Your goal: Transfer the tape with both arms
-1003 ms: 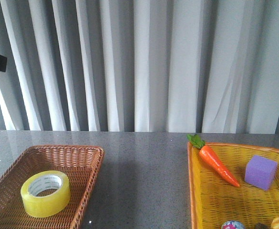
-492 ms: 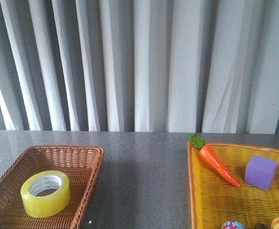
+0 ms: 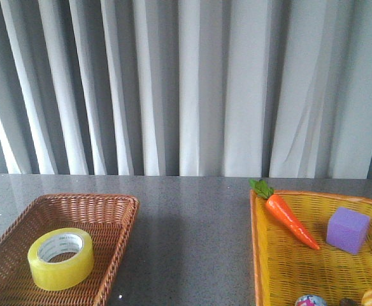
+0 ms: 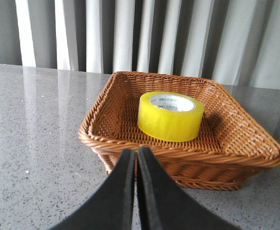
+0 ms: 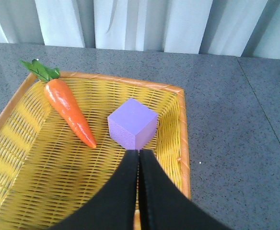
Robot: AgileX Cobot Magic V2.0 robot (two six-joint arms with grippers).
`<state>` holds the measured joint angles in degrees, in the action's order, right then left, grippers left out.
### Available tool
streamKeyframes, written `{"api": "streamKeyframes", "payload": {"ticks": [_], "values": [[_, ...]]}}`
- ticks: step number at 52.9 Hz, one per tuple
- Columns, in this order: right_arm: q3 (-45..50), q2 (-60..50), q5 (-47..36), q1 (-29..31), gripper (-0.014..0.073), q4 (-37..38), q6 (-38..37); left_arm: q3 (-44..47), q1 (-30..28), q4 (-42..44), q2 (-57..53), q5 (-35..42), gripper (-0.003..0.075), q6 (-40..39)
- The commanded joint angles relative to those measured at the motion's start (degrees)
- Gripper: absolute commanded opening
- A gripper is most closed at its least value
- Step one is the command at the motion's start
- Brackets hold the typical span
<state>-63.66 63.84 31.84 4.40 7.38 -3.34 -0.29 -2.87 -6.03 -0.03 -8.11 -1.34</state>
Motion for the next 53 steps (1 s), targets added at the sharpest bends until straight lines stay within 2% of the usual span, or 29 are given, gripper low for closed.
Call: {"api": "streamKeyframes", "payload": {"ticks": [1,10,53], "values": [[-1.65,-1.24,-3.84,0.25,-0.0008,0.79,0.62,0.6,-0.07,0.22,-1.6,6.42,-0.0007,-0.98],[-1.65,-1.24,-3.84,0.25,-0.0008,0.79,0.62,0.5,0.14,4.41,-1.63,6.37,-0.0007,-0.98],[-1.65,-1.24,-3.84,0.25,-0.0008,0.79,0.62,0.45,0.14,3.88,-1.57,6.67,-0.0006,-1.02]]}}
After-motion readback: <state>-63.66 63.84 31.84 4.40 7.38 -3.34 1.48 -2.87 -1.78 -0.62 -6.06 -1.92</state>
